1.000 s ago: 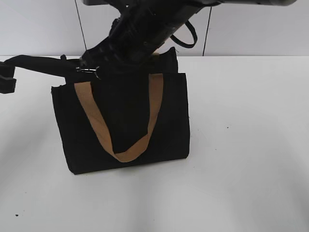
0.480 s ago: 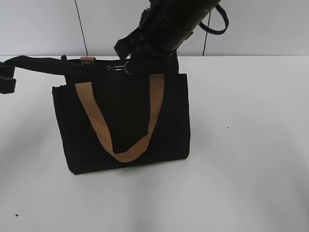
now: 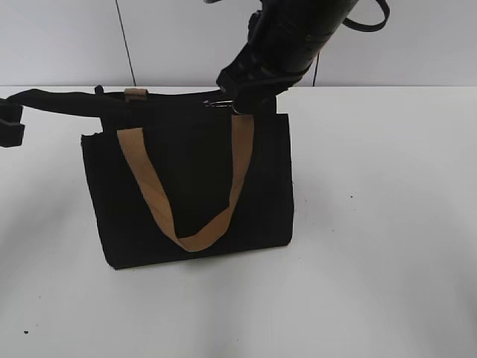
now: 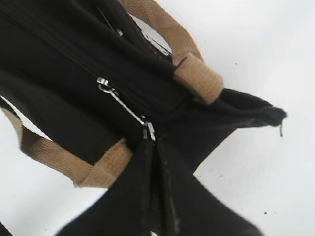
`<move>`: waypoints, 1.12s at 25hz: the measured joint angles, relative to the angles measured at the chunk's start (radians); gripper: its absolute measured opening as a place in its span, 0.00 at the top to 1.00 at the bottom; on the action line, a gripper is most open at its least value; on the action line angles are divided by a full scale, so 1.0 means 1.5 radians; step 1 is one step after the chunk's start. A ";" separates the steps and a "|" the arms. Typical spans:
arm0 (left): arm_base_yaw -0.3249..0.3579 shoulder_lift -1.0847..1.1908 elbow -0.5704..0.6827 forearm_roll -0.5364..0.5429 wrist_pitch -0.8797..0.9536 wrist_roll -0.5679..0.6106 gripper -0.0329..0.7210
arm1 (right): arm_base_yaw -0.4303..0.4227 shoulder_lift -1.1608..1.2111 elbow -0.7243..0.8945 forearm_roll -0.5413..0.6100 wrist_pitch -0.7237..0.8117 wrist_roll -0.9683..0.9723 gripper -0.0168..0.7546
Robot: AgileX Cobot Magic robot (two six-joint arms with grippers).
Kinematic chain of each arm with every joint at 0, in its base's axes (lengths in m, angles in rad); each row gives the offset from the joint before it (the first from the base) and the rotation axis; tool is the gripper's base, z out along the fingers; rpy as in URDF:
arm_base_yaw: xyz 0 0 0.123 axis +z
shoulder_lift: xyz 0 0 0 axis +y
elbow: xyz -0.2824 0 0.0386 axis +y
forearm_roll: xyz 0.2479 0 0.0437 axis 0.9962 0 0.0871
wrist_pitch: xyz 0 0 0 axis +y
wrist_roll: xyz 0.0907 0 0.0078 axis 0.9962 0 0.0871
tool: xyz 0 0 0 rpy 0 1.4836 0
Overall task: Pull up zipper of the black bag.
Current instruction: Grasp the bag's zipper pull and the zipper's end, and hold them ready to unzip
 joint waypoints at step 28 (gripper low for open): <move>0.002 0.037 -0.001 -0.166 0.292 -0.001 0.33 | -0.002 -0.053 -0.004 -0.063 0.088 -0.008 0.38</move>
